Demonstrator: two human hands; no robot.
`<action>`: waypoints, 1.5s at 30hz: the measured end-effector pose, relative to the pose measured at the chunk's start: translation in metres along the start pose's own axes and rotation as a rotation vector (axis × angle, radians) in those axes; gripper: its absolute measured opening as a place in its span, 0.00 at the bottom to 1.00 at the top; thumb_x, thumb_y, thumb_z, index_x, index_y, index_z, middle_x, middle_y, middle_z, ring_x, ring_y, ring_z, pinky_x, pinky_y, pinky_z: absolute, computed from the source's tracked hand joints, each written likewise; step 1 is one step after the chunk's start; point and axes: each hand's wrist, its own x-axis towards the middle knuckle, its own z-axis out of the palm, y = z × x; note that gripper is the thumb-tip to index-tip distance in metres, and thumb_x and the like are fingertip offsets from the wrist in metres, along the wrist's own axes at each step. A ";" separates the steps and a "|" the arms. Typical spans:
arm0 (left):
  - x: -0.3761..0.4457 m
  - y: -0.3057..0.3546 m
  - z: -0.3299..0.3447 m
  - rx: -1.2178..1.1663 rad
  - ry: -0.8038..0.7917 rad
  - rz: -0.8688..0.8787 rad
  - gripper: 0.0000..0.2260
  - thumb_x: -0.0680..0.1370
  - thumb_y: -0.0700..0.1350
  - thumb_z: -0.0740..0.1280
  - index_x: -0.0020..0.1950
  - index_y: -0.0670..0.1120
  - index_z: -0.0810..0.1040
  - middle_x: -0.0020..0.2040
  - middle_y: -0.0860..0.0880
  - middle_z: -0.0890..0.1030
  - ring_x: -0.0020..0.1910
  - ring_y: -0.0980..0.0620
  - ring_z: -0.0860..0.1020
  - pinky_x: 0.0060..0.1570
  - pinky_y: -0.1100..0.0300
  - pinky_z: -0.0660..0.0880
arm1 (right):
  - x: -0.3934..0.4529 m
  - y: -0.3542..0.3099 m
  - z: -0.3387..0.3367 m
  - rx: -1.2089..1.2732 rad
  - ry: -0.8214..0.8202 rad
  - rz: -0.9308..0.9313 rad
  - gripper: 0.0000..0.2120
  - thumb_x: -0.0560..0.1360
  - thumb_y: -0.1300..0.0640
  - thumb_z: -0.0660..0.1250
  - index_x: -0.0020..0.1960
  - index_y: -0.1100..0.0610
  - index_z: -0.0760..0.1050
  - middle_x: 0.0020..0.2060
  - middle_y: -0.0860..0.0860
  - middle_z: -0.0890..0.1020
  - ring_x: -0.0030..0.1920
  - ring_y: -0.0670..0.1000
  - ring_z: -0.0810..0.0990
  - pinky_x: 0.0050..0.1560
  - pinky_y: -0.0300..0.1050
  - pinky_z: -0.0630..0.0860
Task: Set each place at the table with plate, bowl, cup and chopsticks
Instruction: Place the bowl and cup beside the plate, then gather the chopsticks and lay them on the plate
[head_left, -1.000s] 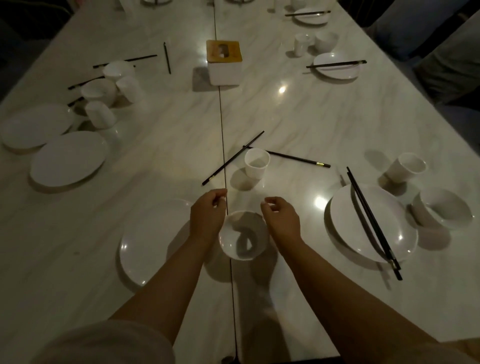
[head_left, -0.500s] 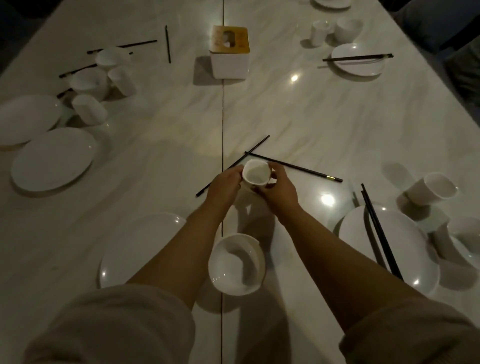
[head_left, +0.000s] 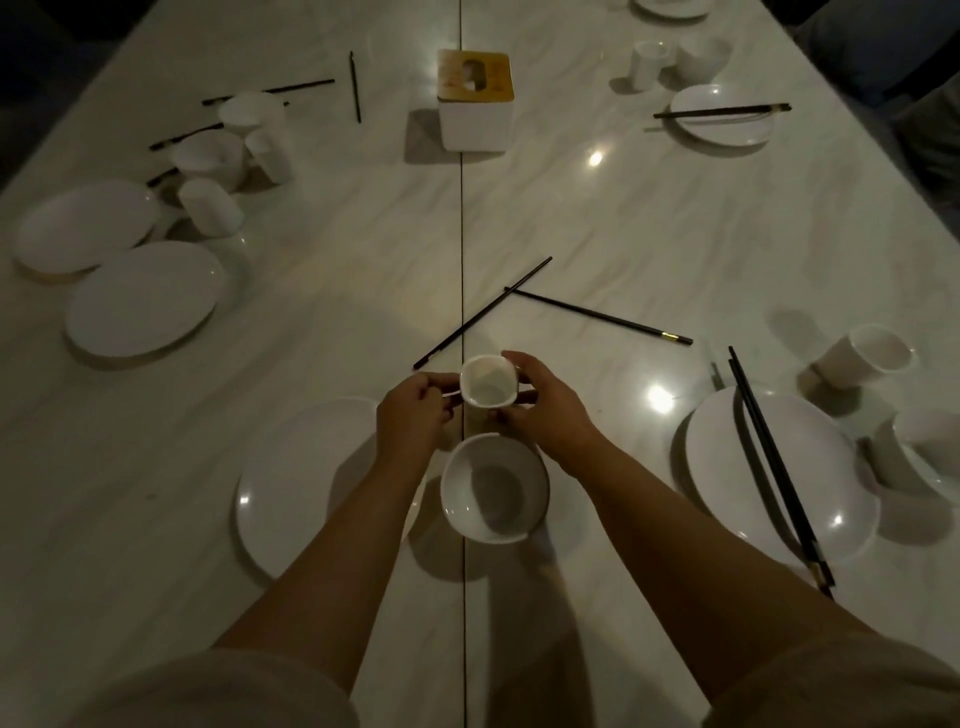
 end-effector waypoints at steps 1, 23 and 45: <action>0.000 0.000 -0.001 0.012 -0.002 0.006 0.14 0.79 0.36 0.57 0.45 0.49 0.80 0.50 0.46 0.84 0.48 0.52 0.83 0.51 0.55 0.80 | 0.000 -0.001 0.000 -0.002 -0.003 0.010 0.31 0.71 0.57 0.73 0.70 0.49 0.65 0.64 0.50 0.75 0.62 0.51 0.76 0.63 0.50 0.74; 0.102 0.082 0.101 0.287 -0.081 0.208 0.13 0.77 0.39 0.60 0.46 0.51 0.82 0.45 0.50 0.82 0.41 0.49 0.80 0.38 0.55 0.75 | 0.123 0.039 -0.090 -0.688 0.319 0.086 0.11 0.74 0.71 0.60 0.51 0.63 0.78 0.49 0.57 0.77 0.55 0.57 0.73 0.50 0.47 0.74; 0.058 0.086 0.078 0.236 -0.197 0.228 0.11 0.77 0.37 0.61 0.46 0.49 0.81 0.48 0.49 0.83 0.44 0.51 0.82 0.43 0.62 0.78 | 0.035 0.013 -0.090 0.044 0.061 0.695 0.13 0.72 0.55 0.72 0.50 0.64 0.79 0.40 0.57 0.81 0.37 0.52 0.79 0.47 0.45 0.80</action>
